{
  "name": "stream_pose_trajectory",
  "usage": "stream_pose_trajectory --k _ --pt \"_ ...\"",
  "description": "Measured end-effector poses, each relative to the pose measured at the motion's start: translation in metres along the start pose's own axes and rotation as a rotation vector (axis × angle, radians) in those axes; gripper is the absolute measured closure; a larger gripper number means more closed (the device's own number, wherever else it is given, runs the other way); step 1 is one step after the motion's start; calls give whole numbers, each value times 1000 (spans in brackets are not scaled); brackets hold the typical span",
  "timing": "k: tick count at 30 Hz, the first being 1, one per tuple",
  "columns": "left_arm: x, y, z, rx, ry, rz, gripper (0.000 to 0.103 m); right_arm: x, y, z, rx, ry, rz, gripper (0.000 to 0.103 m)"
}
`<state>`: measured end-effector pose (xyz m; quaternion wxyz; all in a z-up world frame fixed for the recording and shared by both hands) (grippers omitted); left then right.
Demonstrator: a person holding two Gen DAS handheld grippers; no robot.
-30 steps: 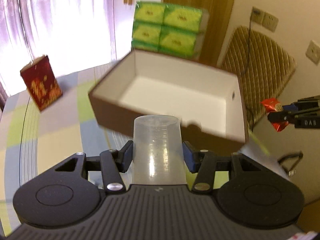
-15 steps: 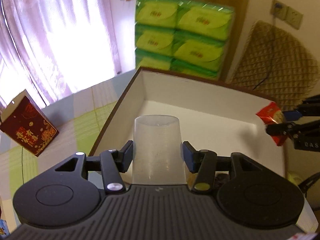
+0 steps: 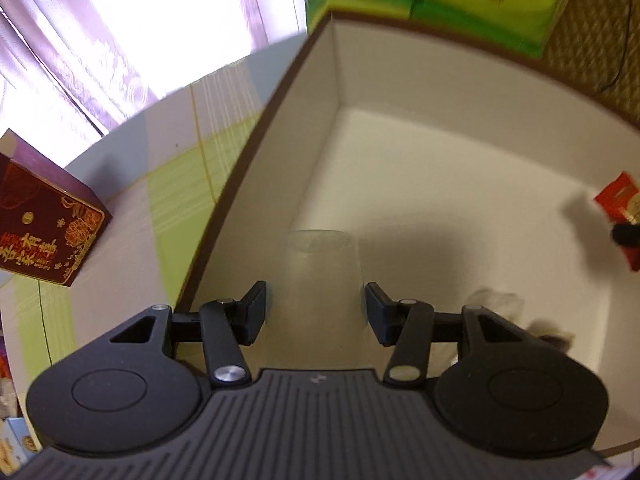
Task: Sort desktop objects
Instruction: 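Carry the cup and red candy over the brown box with both tools, then open both tools to drop the cup and candy into the box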
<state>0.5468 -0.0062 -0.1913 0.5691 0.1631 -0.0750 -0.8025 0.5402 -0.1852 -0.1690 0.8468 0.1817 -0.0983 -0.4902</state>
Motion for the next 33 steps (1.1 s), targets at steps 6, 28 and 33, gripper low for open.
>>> stream_pose_trajectory --k 6,28,33 --pt "11 6 -14 -26 16 -72 56 3 -2 -8 -19 1 0 78" --pt "19 9 1 25 50 -125 30 1 -1 1 31 5 14 48" --pt "22 8 9 44 62 -135 26 -3 -1 11 52 18 3 31"
Point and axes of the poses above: each gripper's, at about its wrist camera, not at the fingertips, and z roughly against the way its jaws point, x to its right, y to its top, the point moved 7 cm from there along -z, roughly the way its jaws point, and after that the axes turned 9 degrees about -z, right-handed, at the moved point
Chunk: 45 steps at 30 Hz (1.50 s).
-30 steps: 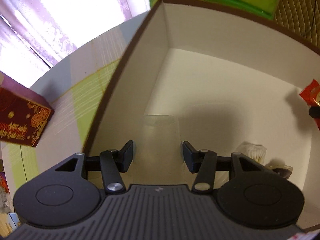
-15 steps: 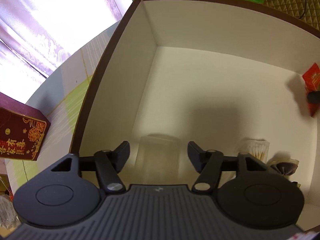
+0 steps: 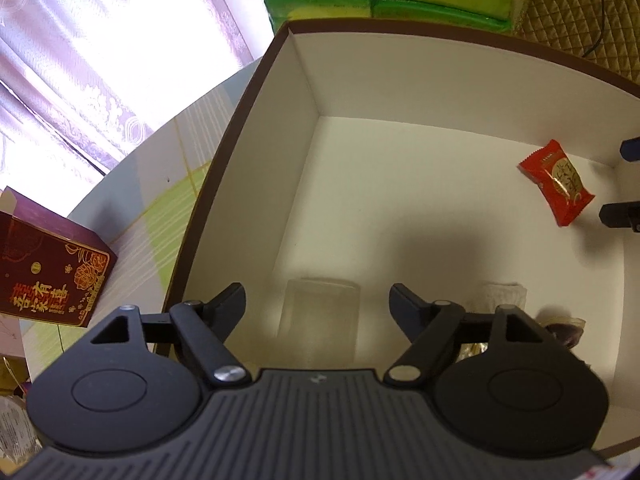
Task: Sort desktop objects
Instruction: 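Open both tools to drop the cup and candy into the box, then withdraw both tools from the box toward the remaining table items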
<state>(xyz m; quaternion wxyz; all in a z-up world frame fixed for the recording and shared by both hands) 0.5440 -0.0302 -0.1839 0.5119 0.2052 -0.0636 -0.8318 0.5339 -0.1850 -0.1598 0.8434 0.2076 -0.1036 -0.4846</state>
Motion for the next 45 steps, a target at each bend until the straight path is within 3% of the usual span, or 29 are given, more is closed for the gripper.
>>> stream_pose_trajectory --k 6,15,34,45 --pt "-2 -5 12 26 -7 20 20 -5 -1 15 43 5 -13 11" --pt "-5 -21 56 99 -28 104 19 -12 -10 44 93 22 -27 3" --pt "-2 -91 174 262 -13 289 16 -51 -51 138 293 71 -43 2" --pt "-7 -178 210 269 58 477 13 -81 -94 170 346 123 -51 2"
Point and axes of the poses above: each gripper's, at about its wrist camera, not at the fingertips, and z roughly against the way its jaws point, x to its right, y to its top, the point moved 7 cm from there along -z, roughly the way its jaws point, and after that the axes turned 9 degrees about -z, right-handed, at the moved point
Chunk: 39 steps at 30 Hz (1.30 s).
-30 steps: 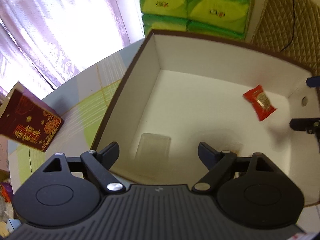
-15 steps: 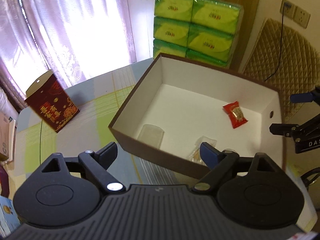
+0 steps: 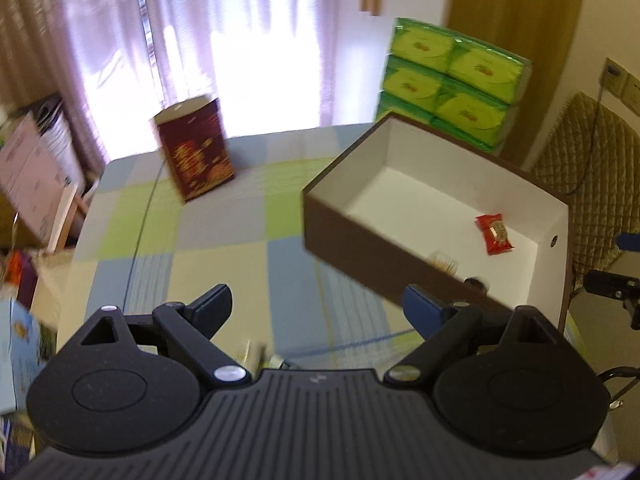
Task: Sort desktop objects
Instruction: 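Withdraw both tools from the box toward the remaining table items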
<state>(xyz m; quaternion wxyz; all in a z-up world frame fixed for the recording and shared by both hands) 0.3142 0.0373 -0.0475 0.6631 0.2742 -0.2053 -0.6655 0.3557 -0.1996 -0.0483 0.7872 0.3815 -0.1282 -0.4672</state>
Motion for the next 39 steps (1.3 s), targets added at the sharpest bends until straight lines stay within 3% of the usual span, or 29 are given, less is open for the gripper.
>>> stream_pose_trajectory --k 10,20,31,39 --pt "-7 -48 38 10 4 72 13 -36 -36 25 -2 43 0 2" --pt "-9 -91 52 -35 17 121 13 -59 -77 19 -85 75 -2 2" --pt "-35 -138 43 -125 68 227 13 -70 -104 -1 -180 102 -32 2" --pt "-47 -158 19 -174 62 354 13 -61 -124 -26 -257 66 -44 2"
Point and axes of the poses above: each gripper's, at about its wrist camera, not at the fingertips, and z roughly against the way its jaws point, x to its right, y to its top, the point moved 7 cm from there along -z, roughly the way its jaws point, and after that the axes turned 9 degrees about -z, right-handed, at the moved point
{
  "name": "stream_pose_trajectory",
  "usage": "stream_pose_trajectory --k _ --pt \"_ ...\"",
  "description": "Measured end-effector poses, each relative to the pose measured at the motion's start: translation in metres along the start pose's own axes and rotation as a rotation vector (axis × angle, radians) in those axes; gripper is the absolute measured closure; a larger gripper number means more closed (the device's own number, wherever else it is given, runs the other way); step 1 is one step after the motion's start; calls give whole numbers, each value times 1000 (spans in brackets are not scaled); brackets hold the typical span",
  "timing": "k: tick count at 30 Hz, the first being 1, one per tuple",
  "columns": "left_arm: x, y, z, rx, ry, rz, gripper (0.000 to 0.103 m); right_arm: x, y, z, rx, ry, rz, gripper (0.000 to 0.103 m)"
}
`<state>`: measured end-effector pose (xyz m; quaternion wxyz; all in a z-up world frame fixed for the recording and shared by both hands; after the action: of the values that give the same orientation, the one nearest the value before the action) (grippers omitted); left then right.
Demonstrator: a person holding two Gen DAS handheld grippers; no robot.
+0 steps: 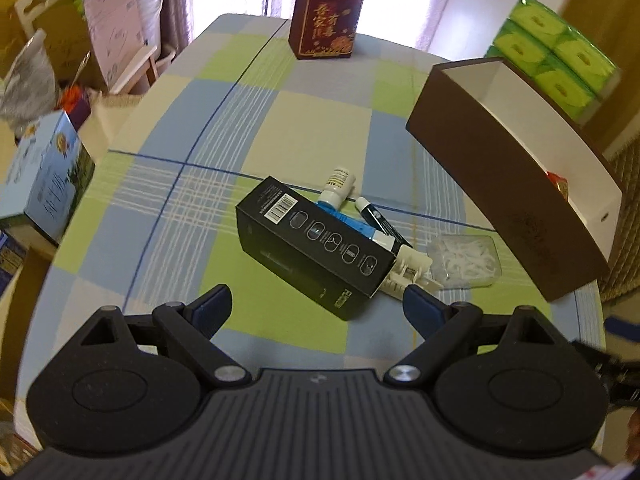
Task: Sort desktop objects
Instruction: 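Withdraw both tools from the box toward the remaining table items, then grasp the black phone box with the left tool while the right tool grasps the white clip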
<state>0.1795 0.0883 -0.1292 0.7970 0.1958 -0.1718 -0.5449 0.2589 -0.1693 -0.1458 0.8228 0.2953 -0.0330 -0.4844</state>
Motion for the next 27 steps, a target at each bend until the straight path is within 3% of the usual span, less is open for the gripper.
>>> stream_pose_trajectory --k 8,14,18,20,23,25,27 --pt "-1 23 -39 -13 5 71 13 8 -7 -17 -51 -12 -21 2" --pt "-7 34 -81 -72 86 64 12 10 -10 -28 -84 -20 -33 2" --pt "-6 31 -96 -111 80 30 13 6 -11 -36 -99 -15 -29 2" --pt "-6 30 -99 -117 95 -35 18 1 -10 -41 -104 -2 -21 2" --pt "-11 28 -101 -121 126 -143 37 -11 -10 -50 -112 24 10 2" --pt "-19 26 -103 -130 139 -200 56 -21 -10 -56 -113 47 38 2" --pt "-29 23 -103 -140 133 -235 60 -32 -8 -62 -111 75 74 2"
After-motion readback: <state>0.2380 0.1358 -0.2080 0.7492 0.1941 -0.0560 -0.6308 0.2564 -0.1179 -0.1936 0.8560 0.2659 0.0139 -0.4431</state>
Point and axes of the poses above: each gripper's, at about its wrist camera, not at the fingertips, and z roughly against the way its jaws point, x to its right, y to its top, the point moved 7 cm from there along -z, roughly the way its jaws point, and after that the axes turned 9 degrees about -z, right-handed, at the moved point
